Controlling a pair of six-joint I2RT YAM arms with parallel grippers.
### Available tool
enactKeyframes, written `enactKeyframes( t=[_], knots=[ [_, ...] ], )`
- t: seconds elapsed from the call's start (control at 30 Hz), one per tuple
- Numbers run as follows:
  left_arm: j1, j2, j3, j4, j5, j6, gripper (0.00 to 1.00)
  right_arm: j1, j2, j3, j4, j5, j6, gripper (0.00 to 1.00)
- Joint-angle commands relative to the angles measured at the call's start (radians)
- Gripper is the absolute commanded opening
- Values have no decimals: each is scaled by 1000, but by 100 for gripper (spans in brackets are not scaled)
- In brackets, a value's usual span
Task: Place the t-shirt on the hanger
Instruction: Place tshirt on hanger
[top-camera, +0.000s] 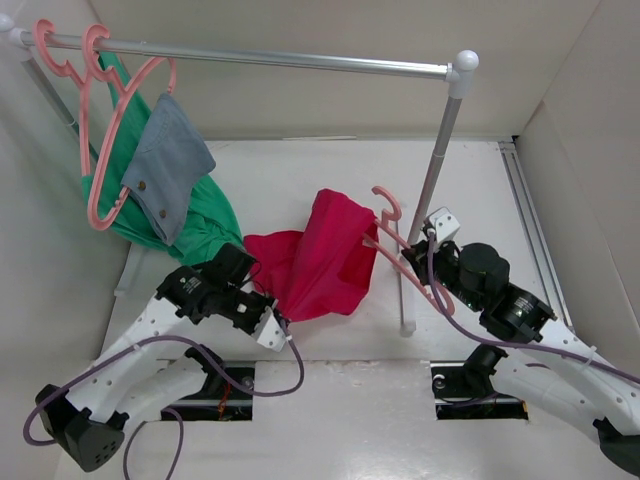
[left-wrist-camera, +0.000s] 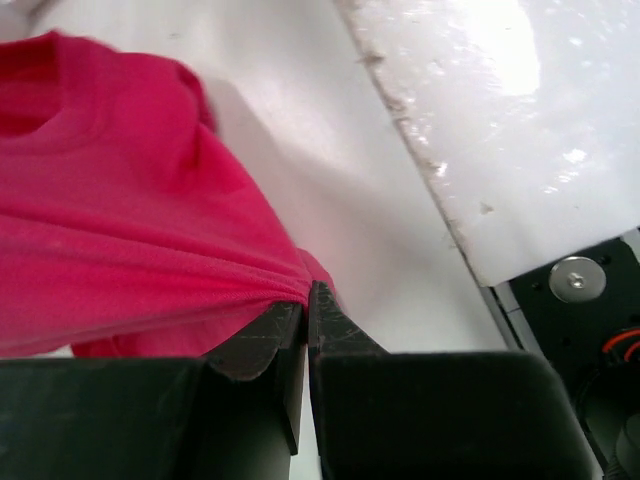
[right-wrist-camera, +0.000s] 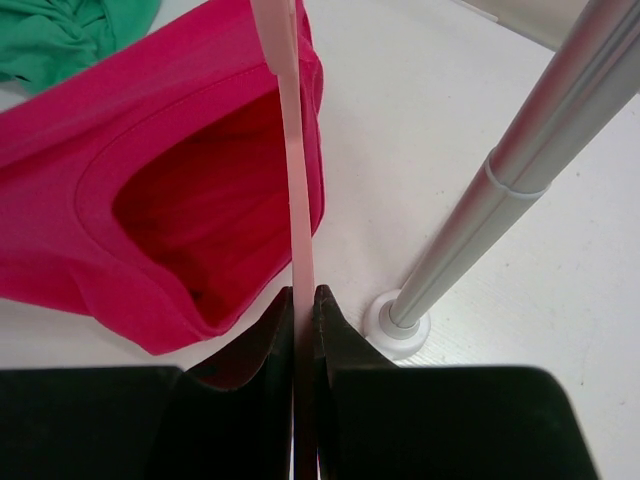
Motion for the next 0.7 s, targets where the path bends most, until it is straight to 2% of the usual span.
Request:
enactKeyframes(
  t=[0.0,0.07,0.1,0.13,0.17,0.2,0.23,0.33,0.37,0.47,0.5,0.67],
  knots=[
    [-40,-18,-36,-87,-16,21,0,-12,-16,58,117,73,10,0],
    [-40,-18,-51,-76,-16,35,1,-12,5,58,164,21,-37,0],
    [-40,-18,-60,-53,-16,-9,38,-12,15,58,183,-16,-55,0],
    [-40,-35,-61,31,-31,-58,51,-12,24,58,198,-100,-69,0],
    [-40,-65,-61,86,-45,-113,56,-12,42,47,211,-139,-85,0],
    [-40,-87,-71,146,-63,-172,58,-12,42,47,223,-171,-104,0],
    [-40,-113,-71,271,-118,-269,60,-12,55,35,223,-228,-114,0],
    [-40,-245,-125,488,-247,-411,61,-12,46,-16,261,-300,-134,0],
    [-40,-312,-140,650,-281,-507,67,-12,45,-31,273,-350,-146,0],
    [-40,-372,-179,835,-330,-556,76,-21,26,-79,310,-432,-157,0],
    [-40,-372,-179,835,-321,-530,81,-21,26,-79,323,-449,-157,0],
    [-40,-210,-59,795,-298,-551,88,-21,26,-102,353,-572,-198,0]
  ],
)
